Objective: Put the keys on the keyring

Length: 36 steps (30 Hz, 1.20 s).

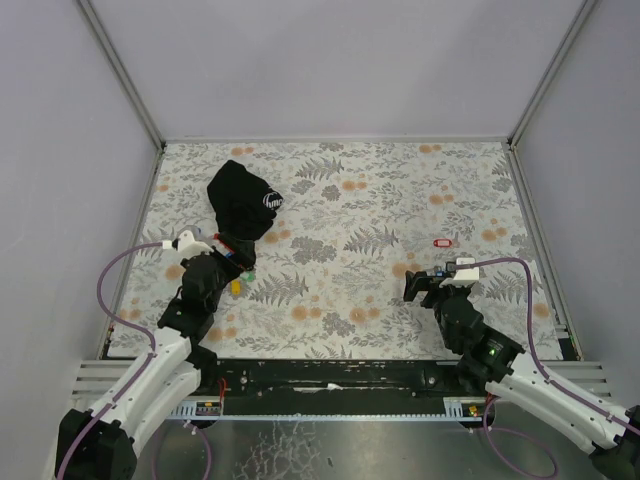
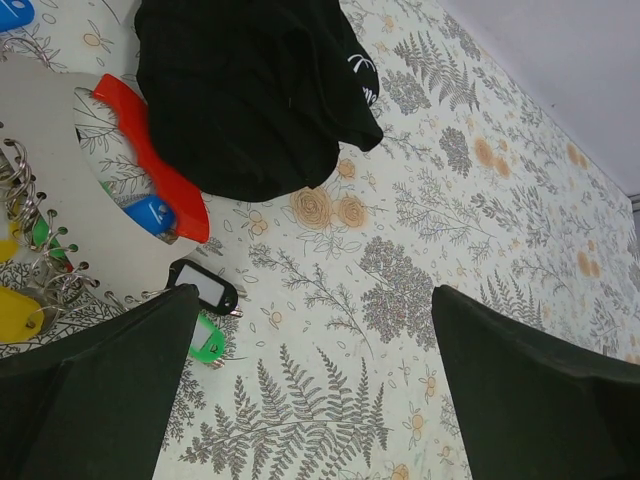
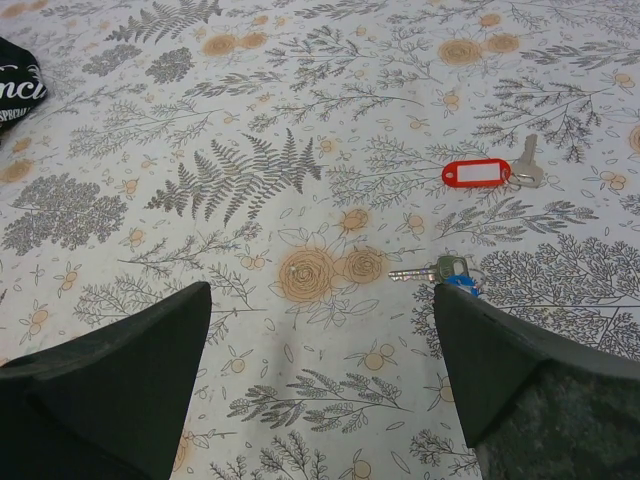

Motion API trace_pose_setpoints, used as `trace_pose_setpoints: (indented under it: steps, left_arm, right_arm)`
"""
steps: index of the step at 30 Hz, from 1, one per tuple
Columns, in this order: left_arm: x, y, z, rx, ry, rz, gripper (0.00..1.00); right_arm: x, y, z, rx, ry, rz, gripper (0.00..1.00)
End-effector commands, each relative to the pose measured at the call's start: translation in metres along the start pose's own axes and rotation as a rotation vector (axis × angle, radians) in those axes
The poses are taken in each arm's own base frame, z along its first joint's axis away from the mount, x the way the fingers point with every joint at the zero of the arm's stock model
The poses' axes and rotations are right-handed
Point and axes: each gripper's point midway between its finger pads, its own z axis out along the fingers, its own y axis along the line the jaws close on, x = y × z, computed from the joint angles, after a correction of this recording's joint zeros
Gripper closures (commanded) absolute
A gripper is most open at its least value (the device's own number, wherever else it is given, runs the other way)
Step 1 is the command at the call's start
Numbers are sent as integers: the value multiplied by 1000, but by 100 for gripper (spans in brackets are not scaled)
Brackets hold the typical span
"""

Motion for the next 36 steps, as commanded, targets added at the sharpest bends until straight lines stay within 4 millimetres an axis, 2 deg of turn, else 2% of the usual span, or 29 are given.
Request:
trace_pose_setpoints:
  steps: [1, 8, 15, 19, 23, 25, 30, 33, 36]
  left_arm:
    - [-15, -6, 1, 7, -60, -21, 0]
    - [-12, 0, 4, -25, -57, -20, 0]
    - [-9, 20, 8, -129, -66, -48, 0]
    - [-9, 38, 17, -177, -73, -92, 0]
    - [-10, 66, 27, -270, -57, -127, 0]
    - [-16, 75, 32, -305, -79, -140, 1]
    - [-33, 106, 47, -439, -108, -187, 12]
    - [-31, 128, 55, -528, -87, -209, 18]
    - [-24, 135, 62, -562, -41, -197, 29]
  right_arm:
    - [-15, 7, 1, -19, -43, 38, 1]
    - [-15, 9, 1, -34, -45, 43, 1]
    - [-14, 13, 0, -56, -35, 43, 1]
    - [-15, 17, -1, -77, -33, 47, 1]
    - [-13, 22, -2, -107, -27, 50, 1]
    - [-12, 23, -1, -114, -24, 48, 1]
    - [-13, 27, -2, -129, -14, 42, 1]
    - [-13, 27, -3, -135, -11, 46, 1]
    - [-13, 29, -3, -148, -14, 52, 1]
